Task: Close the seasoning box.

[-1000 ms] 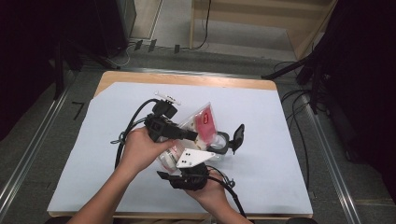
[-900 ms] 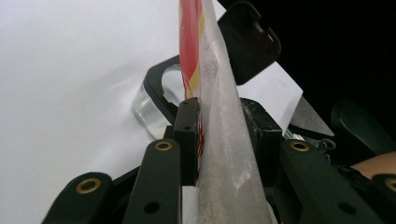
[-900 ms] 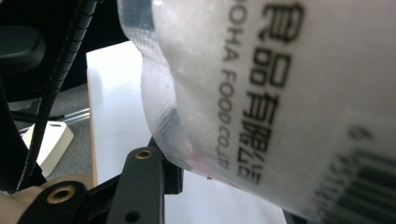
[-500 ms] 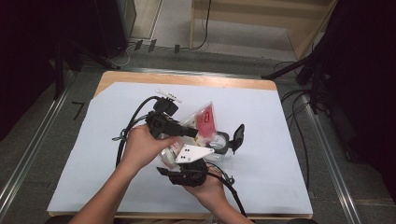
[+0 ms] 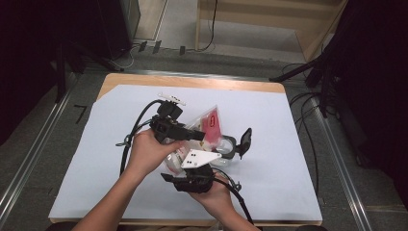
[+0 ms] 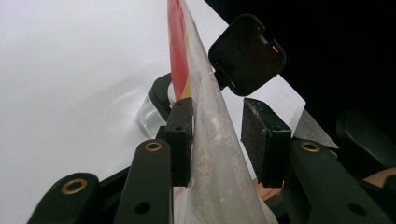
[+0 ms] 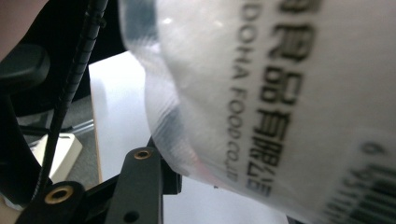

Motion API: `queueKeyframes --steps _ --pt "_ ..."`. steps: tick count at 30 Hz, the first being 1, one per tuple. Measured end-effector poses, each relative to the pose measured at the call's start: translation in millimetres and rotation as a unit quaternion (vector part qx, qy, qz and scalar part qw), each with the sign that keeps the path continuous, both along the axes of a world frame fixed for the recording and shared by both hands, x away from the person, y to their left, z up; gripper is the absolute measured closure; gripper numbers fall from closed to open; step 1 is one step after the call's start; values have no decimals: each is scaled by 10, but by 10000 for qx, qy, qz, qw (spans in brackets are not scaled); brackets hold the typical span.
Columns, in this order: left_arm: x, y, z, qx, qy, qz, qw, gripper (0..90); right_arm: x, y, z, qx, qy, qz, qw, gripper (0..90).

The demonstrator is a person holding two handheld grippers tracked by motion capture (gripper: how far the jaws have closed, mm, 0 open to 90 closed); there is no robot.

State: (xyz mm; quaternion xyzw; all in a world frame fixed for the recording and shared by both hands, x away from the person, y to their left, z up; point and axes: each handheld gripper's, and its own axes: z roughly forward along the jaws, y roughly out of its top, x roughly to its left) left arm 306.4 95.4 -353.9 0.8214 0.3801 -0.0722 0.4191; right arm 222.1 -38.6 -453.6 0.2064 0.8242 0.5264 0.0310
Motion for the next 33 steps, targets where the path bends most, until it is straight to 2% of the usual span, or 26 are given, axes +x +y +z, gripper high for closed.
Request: queueKeyframes --steps 1,5,7,10,16,20,25,26,31,33 --pt "-1 3 11 42 4 -26 10000 650 -4 1 4 -12 -39 8 10000 627" --pt "-6 -5 22 -24 -16 -18 10000 639 -11 3 20 -25 -69 20 10000 638" --pt "-11 -11 28 -13 -32 -2 10000 612 -9 3 28 -15 -6 -7 10000 642" --pt "-11 -11 36 -96 -61 21 9999 571 37 -33 43 165 290 -171 9993 653" --pt "-21 -13 54 -30 -45 47 10000 569 41 -39 55 197 323 -222 9990 653" --pt "-26 1 76 3 -34 27 10000 605 34 -37 73 214 337 -239 9989 653" --pt "-42 7 109 107 1 6 9999 738 10 -20 93 166 224 -209 9994 645" --pt "-48 3 118 171 -38 25 9998 757 -3 -7 95 150 195 -159 9996 639" --pt "-59 -13 125 196 -132 21 9997 785 -8 1 92 121 138 -124 9998 632" --pt "-61 -26 120 329 -195 -39 9993 802 -4 8 81 61 129 -90 9999 631"
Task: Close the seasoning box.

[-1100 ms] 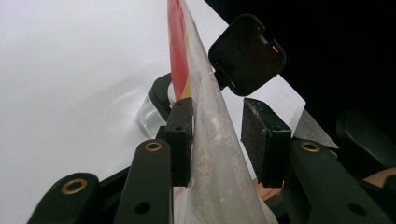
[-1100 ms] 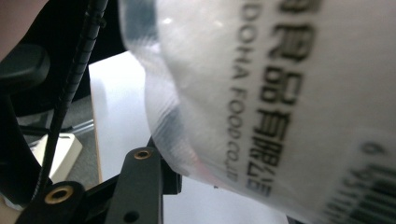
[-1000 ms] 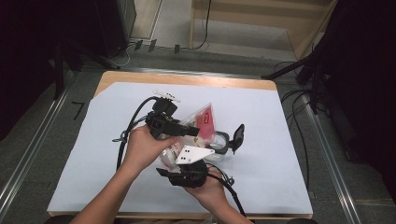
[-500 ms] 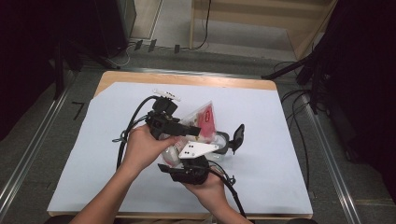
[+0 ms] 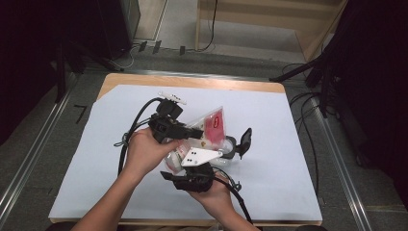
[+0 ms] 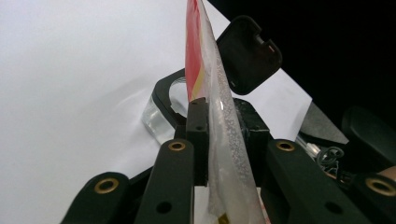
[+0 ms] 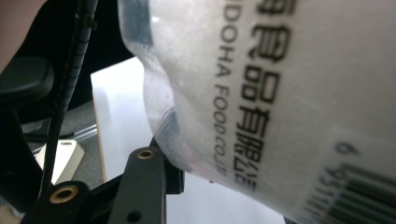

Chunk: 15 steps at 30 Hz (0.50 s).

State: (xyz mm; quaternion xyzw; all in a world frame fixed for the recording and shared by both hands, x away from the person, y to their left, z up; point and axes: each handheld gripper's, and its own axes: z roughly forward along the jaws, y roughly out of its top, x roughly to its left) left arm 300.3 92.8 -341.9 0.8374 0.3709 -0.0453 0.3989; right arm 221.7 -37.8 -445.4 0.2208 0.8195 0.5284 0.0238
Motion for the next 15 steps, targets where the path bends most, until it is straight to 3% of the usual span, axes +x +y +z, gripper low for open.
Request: queueKeyframes --steps 6,10,15 --pt "4 -27 -18 -22 42 35 10000 800 -6 22 -27 -40 56 50 10000 634" --pt "-9 -43 -22 -53 -54 10 10000 779 -6 22 -19 -49 79 -4 10000 636" --pt "-8 -56 -29 -105 -49 12 9999 758 -1 6 1 7 242 -102 9997 640"
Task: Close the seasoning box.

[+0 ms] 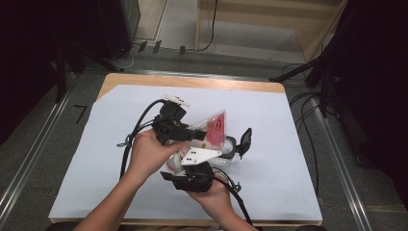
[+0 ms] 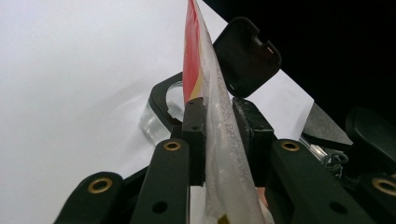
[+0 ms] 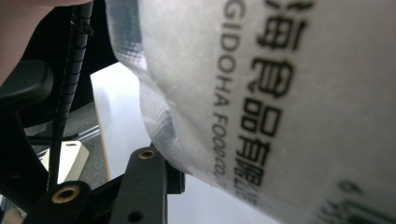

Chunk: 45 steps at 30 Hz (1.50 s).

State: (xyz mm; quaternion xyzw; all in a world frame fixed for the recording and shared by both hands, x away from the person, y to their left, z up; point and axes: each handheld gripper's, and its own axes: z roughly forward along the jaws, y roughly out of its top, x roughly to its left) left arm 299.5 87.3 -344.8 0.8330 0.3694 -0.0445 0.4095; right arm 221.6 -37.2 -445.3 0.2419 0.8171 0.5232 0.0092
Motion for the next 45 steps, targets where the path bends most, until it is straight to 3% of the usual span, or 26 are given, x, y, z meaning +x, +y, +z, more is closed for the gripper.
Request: queueKeyframes --steps 45 --pt "36 -11 19 -15 10 -36 10000 756 2 5 10 11 -137 100 9999 635"
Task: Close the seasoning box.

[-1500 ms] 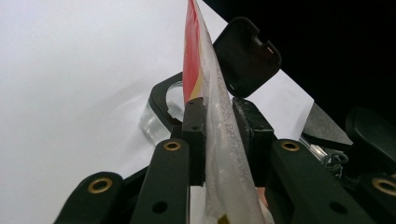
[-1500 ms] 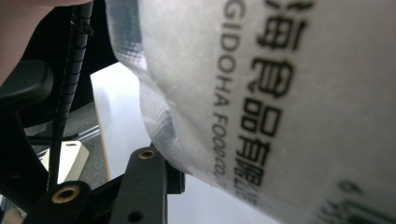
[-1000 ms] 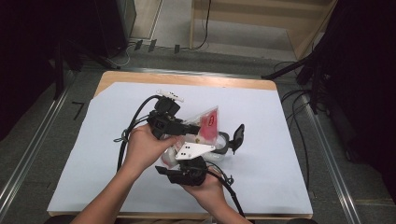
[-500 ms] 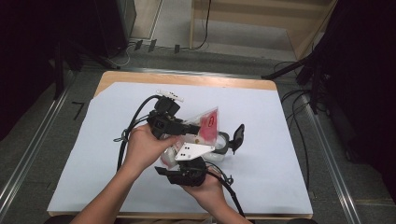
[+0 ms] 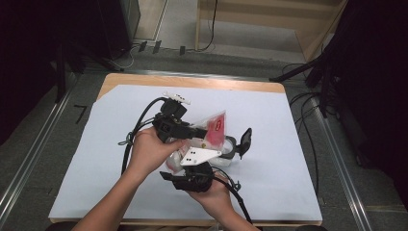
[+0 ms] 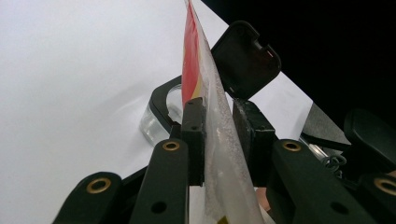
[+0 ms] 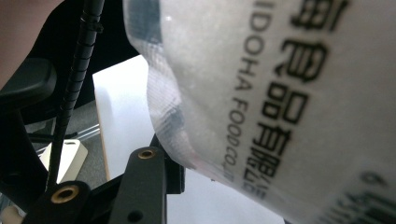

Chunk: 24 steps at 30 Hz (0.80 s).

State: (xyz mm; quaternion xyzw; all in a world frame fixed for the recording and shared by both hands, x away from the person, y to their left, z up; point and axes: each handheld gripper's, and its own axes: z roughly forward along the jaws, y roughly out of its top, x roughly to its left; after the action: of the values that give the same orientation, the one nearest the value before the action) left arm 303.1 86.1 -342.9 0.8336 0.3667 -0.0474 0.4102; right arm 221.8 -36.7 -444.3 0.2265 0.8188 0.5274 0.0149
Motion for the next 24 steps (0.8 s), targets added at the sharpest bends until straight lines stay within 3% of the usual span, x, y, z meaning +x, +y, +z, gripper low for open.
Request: queueKeyframes --steps 24 --pt "-2 -16 12 7 -55 -11 10000 757 -3 0 -1 -40 -93 -18 9999 637"
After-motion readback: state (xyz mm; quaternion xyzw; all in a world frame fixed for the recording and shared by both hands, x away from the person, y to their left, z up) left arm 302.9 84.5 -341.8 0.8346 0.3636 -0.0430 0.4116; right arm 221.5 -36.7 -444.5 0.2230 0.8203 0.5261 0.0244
